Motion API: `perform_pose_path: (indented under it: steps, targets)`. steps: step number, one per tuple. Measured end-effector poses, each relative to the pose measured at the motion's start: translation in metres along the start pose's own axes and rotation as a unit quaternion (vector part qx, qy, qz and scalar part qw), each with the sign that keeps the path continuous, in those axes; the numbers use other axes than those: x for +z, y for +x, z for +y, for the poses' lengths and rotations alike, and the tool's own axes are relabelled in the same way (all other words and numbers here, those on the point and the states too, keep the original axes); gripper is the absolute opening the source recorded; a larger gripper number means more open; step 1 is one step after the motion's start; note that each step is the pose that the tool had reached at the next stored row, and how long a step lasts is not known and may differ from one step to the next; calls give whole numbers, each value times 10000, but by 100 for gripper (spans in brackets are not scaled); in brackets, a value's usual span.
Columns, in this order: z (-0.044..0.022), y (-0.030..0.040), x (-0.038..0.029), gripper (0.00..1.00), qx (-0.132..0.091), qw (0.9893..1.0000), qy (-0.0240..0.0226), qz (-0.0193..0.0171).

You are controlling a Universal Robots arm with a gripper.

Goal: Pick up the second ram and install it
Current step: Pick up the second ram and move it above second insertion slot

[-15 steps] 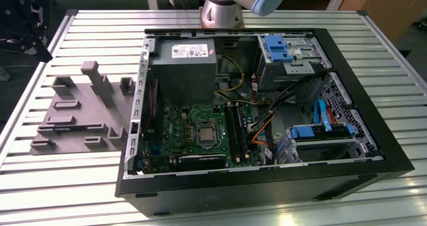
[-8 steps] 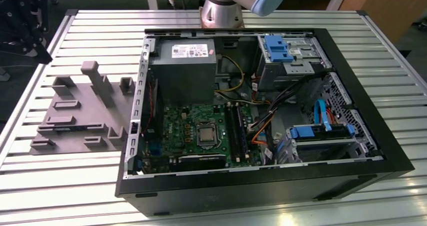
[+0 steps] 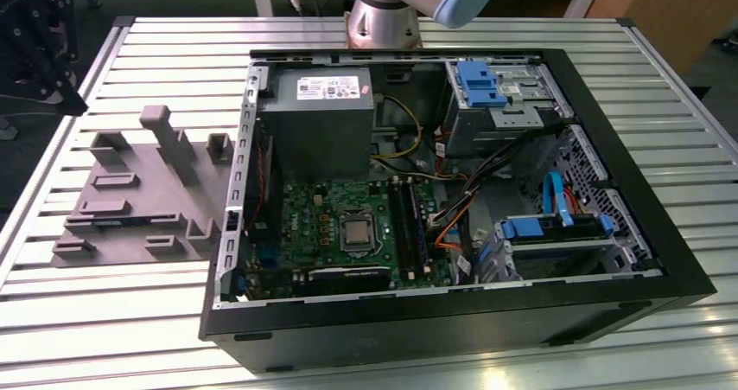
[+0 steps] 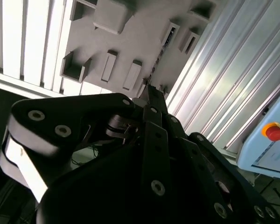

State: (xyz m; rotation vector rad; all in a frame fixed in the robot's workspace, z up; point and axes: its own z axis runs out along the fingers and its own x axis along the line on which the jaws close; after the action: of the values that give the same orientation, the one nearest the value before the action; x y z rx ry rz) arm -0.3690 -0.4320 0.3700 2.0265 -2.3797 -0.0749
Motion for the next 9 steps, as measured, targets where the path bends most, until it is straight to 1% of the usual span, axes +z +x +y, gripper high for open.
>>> perform_pose_path:
  steps: [2, 4, 6, 9]
  targets:
    - [65, 11, 24, 11, -1, 10000, 0, 0]
    - [103, 18, 46, 11, -12, 10000, -1, -3]
    - [104, 19, 62, 11, -135, 9999, -4, 1]
    - [104, 20, 78, 11, -370, 9993, -9, 12]
